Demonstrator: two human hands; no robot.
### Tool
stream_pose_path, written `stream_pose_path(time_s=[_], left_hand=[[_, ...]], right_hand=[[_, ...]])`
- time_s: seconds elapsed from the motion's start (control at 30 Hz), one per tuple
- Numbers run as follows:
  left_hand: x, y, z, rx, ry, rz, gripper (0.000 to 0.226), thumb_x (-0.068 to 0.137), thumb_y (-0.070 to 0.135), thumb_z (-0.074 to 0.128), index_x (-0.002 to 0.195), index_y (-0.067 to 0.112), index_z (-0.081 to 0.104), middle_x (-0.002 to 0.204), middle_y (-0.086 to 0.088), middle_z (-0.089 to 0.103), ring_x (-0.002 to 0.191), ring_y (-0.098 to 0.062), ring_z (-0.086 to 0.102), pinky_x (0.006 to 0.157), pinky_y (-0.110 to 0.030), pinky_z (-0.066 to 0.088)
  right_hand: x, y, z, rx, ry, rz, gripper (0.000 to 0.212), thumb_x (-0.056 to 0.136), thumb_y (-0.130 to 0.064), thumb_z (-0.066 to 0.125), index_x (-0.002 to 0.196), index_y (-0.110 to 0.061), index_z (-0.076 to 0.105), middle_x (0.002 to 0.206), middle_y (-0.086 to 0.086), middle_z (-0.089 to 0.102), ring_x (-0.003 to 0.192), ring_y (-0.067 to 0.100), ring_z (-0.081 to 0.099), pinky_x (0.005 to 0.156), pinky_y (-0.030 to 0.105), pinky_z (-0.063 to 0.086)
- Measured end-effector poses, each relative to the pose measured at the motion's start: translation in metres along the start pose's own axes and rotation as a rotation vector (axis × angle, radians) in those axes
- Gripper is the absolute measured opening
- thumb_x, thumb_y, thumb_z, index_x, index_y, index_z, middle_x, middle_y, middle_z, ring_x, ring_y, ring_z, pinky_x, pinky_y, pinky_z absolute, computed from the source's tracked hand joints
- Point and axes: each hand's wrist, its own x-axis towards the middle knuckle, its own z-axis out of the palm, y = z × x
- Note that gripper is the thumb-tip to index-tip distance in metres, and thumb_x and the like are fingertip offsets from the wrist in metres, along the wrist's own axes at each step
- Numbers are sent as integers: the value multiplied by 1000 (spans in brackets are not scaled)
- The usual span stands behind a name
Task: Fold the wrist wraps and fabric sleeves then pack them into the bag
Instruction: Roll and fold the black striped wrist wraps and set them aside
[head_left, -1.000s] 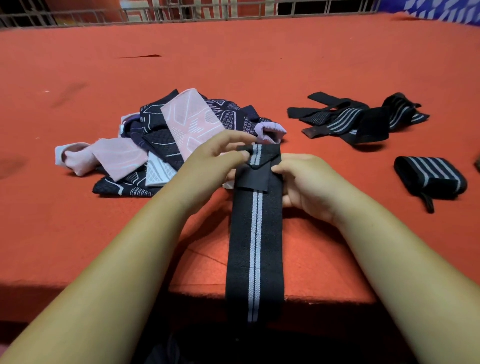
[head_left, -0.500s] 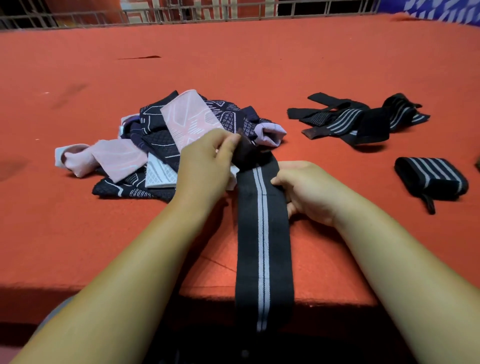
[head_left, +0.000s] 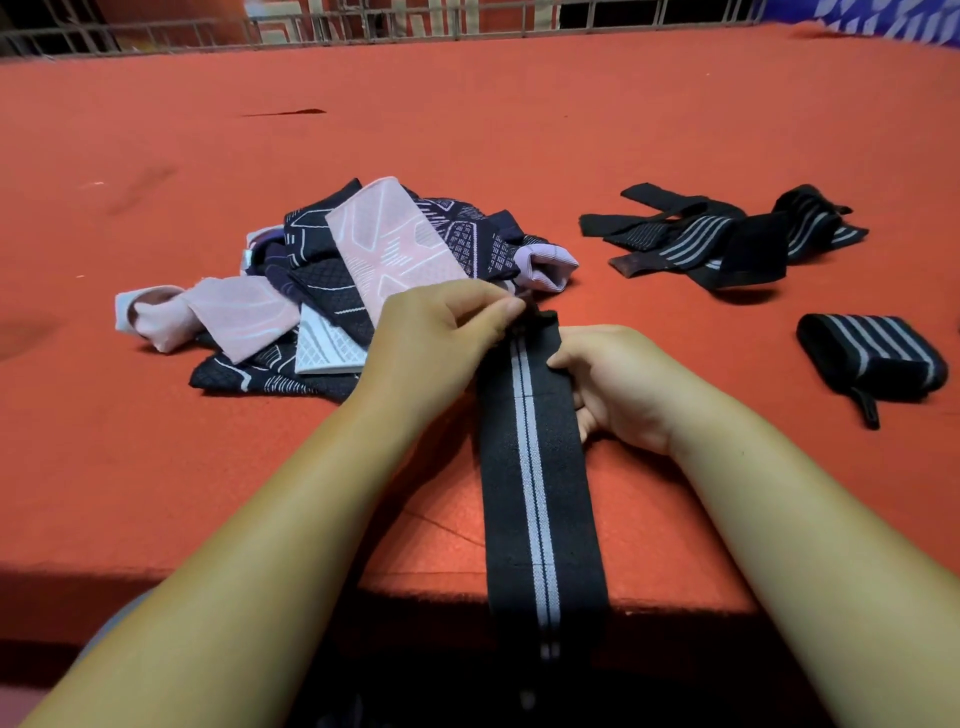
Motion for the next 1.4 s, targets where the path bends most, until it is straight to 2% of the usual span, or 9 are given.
stream_pose_path(time_s=[0.27,0.5,0.7,0.77,0.87,0.97,1.13,1.27,1.4], left_hand=[[-6,-8,7,169,-165,250,12,95,23,81,105,24,87,105,11,79,103,-3,72,97,-36,55],[-3,-9,7,200,-209,260,17,93,26,84,110,26,87,116,12,76,113,0,68,102,-22,50],[0,-9,-5,191,-321,155,17,93,29,84,110,30,86,127,18,72,118,6,63,97,-12,44],[0,-7,-10,165,-303,125,14,95,27,82,108,30,87,125,19,73,115,9,63,96,-13,45],[0,-4,-12,86,-128,6,15,92,29,84,106,31,80,111,13,74,97,0,70,88,-29,60],[-4,3,-7,-129,-70,-259,33,92,31,84,118,21,67,104,1,74,74,-8,72,69,-29,63],[-7,5,-2,-428,-274,-299,9,102,12,70,109,13,75,88,1,75,74,-10,67,66,-25,55],[-5,3,4,-479,-136,-259,12,99,3,71,109,9,76,81,-1,65,65,-11,55,57,-24,41],[-2,-7,8,-476,-36,-243,17,98,4,72,110,15,78,87,-3,72,73,-20,55,60,-30,40]], right_hand=[[-3,-3,-7,82,-75,18,37,99,-8,33,103,-13,69,82,9,70,56,18,60,42,27,51],[2,2,-13,90,-30,-4,38,96,-9,34,107,-14,70,87,9,70,67,22,62,51,29,52],[5,4,-13,63,22,-48,46,94,-28,49,128,-5,70,115,24,71,100,37,67,81,44,53],[4,4,-11,62,74,-92,54,86,-21,58,134,4,64,123,34,68,106,39,64,85,51,51],[0,-2,-9,30,82,-199,44,93,-4,54,135,3,64,131,34,68,112,44,66,95,55,50],[-3,-11,-11,-31,86,-290,46,91,-4,55,137,-3,62,134,31,68,126,59,61,109,76,42],[-12,-21,-7,-162,107,-366,35,105,7,47,130,-14,60,114,14,77,101,32,68,87,52,47],[-15,-16,-3,-63,71,-283,31,107,-4,53,134,-17,61,127,16,75,116,41,73,98,62,55],[-20,-3,-6,-79,-4,-10,25,113,-19,51,133,-11,64,124,24,75,96,32,76,71,39,63]])
